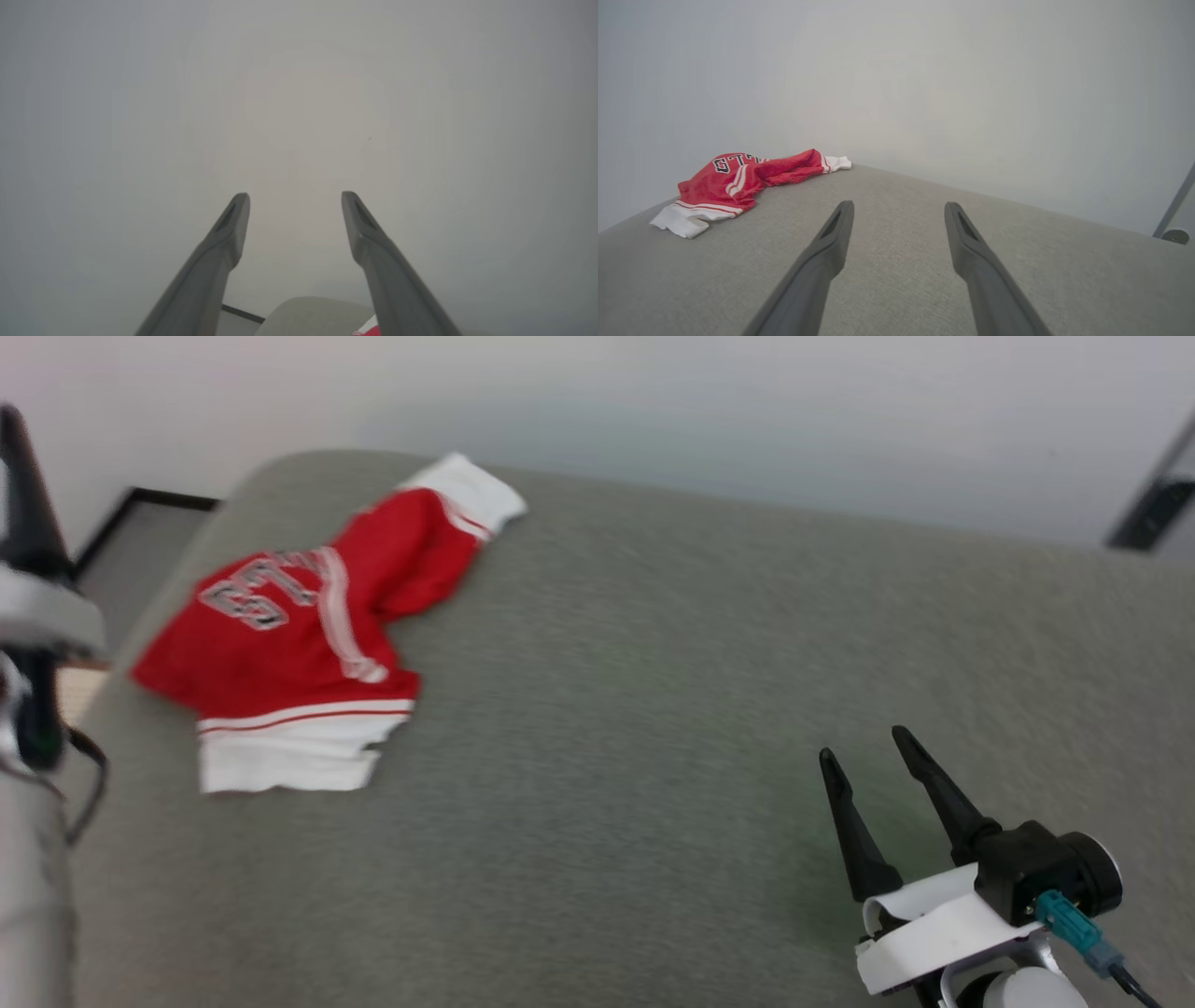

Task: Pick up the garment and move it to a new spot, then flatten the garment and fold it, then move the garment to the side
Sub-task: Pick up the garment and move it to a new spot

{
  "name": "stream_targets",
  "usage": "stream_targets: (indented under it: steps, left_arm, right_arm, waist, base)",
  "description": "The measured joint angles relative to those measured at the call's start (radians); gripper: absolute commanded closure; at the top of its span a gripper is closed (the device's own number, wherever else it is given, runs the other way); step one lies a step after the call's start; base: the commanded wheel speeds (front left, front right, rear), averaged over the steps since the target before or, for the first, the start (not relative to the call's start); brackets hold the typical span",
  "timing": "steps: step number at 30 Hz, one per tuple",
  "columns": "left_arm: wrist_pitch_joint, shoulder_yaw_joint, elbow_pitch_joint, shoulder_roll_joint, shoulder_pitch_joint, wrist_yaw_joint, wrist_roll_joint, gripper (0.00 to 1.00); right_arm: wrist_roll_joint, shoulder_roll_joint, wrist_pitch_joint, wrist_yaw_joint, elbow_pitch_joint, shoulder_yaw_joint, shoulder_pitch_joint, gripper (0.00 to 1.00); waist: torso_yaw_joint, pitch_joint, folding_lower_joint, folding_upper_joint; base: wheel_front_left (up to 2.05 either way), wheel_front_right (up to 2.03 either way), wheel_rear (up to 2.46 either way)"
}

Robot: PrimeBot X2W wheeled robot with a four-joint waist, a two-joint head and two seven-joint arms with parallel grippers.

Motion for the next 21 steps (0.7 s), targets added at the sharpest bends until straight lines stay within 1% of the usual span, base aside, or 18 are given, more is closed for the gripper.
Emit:
stream_targets:
  steps: [3,5,8,10,12,14,17,19,21]
  left_arm:
    - [0.057,-0.046,0.155,0.067,-0.107,-0.008,-0.002,0.0]
    - [0.1,-0.073,0.253,0.097,-0.164,-0.008,-0.009,0.0]
    - [0.216,-0.133,0.384,0.123,-0.231,-0.012,-0.04,0.0]
    - [0.332,-0.193,0.458,0.132,-0.255,-0.013,-0.069,0.0]
    - [0.447,-0.217,0.527,0.137,-0.279,-0.013,-0.111,0.0]
    - [0.558,-0.255,0.571,0.143,-0.296,-0.013,-0.14,0.0]
    - [0.671,-0.29,0.616,0.147,-0.299,-0.014,-0.182,0.0]
    - [0.703,-0.306,0.625,0.154,-0.298,-0.014,-0.206,0.0]
    - [0.691,-0.315,0.637,0.17,-0.298,-0.014,-0.211,0.0]
  right_arm:
    - [0.0,0.006,-0.014,0.0,0.014,0.007,-0.012,0.0]
    - [0.0,0.009,-0.021,0.0,0.02,0.012,-0.021,0.0]
    - [0.0,0.013,-0.028,0.0,0.035,0.025,-0.029,0.0]
    - [0.0,0.016,-0.031,0.0,0.041,0.025,-0.042,0.0]
    - [0.0,0.016,-0.032,0.0,0.044,0.024,-0.044,0.0]
    - [-0.001,0.017,-0.035,0.0,0.045,0.03,-0.045,0.0]
    - [-0.002,0.016,-0.037,0.0,0.044,0.039,-0.057,0.0]
    - [-0.003,0.011,-0.038,0.0,0.037,0.044,-0.061,0.0]
    - [-0.006,0.006,-0.037,0.0,0.024,0.047,-0.07,0.0]
  waist:
    - [-0.061,0.043,0.0,0.0]
    - [-0.1,0.074,0.0001,0.0]
    - [-0.151,0.116,0.0,0.0]
    - [-0.18,0.141,0.0,0.0]
    - [-0.204,0.165,0.0,0.0]
    - [-0.223,0.185,0.0,0.0]
    - [-0.244,0.208,0.0,0.0]
    - [-0.253,0.222,0.0,0.0]
    - [-0.259,0.237,0.0,-0.0001]
  base:
    - [0.0,0.0,0.0]
    - [0.0,0.0,0.0]
    - [0.0,0.0,0.0]
    - [0.0,0.0,0.0]
    - [0.0,0.0,0.0]
    - [0.0,0.0,0.0]
    - [0.0,0.0,0.0]
    - [0.0,0.0,0.0]
    - [0.0,0.0,0.0]
